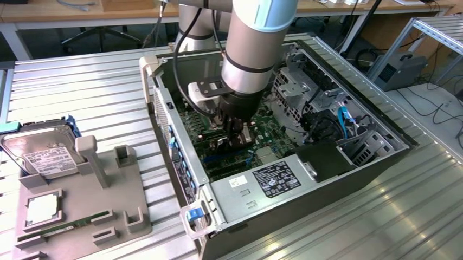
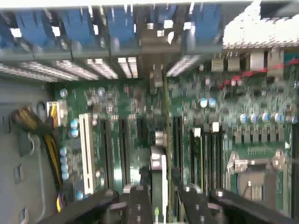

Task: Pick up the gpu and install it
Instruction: 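Insert the gpu into the slot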

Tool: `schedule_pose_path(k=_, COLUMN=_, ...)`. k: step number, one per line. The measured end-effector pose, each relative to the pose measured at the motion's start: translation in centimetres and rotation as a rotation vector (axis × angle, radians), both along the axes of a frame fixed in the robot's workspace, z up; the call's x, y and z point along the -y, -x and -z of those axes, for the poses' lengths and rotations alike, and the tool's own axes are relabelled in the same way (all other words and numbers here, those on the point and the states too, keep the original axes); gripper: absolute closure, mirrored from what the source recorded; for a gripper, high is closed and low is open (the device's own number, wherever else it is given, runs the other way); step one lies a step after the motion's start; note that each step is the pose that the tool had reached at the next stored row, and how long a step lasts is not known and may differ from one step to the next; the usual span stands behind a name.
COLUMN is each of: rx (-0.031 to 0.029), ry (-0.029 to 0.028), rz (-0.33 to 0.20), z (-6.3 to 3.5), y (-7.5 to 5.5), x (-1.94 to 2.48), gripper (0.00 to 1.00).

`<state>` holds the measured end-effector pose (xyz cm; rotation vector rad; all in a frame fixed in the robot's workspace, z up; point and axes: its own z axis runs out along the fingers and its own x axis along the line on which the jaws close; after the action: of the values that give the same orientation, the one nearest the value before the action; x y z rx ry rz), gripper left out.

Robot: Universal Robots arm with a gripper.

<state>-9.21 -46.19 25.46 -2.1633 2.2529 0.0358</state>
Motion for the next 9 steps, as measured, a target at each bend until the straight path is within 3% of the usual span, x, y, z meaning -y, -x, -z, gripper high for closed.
schedule_pose_path(k=9, rx=-0.0004, ry=0.0011, rz=0.0, z=0.55, y=0.0, x=0.02, gripper=0.73)
